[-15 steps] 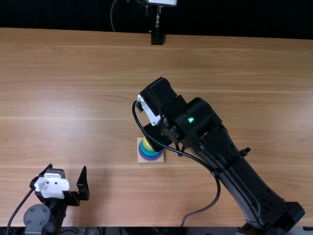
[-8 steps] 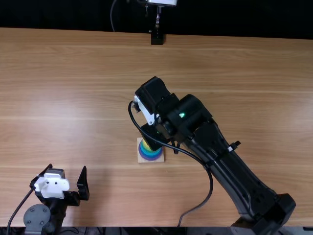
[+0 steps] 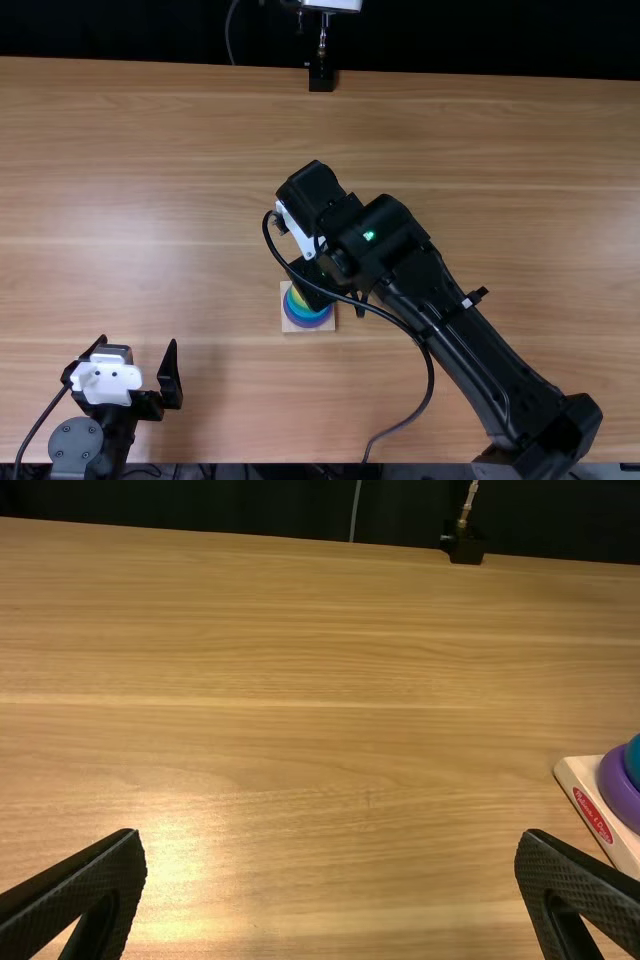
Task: Build the Hanoi tower: stack the rings onto the peg from bottom to top in this color order: purple, dark blue, light blue, dark green, light green, yellow, orange.
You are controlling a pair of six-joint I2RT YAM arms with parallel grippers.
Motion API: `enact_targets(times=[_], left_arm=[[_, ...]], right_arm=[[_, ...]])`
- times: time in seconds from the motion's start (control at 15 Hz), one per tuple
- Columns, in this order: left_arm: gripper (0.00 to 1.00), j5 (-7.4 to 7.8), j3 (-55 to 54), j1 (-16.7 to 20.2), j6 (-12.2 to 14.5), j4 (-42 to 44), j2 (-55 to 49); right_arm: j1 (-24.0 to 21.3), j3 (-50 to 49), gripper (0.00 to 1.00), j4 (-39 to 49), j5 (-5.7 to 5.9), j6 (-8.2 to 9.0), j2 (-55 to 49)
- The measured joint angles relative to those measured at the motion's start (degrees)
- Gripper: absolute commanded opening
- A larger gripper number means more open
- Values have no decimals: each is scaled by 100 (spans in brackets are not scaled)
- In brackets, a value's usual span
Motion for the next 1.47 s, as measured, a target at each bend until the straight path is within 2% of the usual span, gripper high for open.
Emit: enact_targets(times=[0.87,1.13,1.47], left_arm=[[100,2,0,2,-2,-7,2],[100,4,0,2,2,-2,0],[100,2,0,2,0,-2,0]], right_arm=[[2,-2,0,44,0,26,0],[2,-4,0,758,2,50,0],[2,-4,0,756,4,55,0]])
